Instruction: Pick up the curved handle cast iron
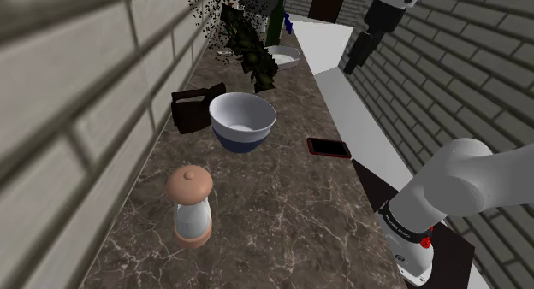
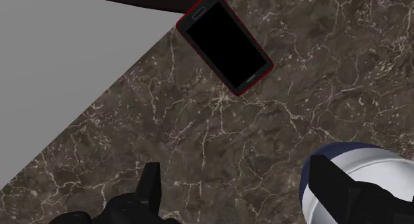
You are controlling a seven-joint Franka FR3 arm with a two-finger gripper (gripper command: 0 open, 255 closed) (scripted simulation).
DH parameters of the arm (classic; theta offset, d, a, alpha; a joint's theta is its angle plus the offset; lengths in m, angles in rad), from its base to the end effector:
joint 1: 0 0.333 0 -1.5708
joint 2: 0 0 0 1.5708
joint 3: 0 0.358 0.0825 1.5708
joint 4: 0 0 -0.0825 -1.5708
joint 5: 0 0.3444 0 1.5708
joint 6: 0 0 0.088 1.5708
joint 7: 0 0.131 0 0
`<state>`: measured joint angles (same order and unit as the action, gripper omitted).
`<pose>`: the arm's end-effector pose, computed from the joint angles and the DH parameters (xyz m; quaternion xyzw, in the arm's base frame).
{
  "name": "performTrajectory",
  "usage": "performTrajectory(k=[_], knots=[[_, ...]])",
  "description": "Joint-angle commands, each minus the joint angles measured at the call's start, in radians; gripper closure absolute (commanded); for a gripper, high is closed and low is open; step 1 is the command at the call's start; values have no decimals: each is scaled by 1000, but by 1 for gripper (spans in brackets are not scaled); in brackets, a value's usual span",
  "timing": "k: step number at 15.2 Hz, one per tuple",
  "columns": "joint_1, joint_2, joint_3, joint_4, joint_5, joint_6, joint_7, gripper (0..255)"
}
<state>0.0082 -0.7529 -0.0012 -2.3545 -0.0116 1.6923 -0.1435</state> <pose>0.2617 0.0003 0.6000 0.9961 0.0757 0.0449 0.0084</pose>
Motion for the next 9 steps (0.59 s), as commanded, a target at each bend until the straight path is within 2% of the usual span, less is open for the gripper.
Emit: performTrajectory(k=[1, 9], knots=[[0, 0, 0, 0, 0, 0, 0, 0], [79, 314, 16, 170, 2, 116, -143, 0]])
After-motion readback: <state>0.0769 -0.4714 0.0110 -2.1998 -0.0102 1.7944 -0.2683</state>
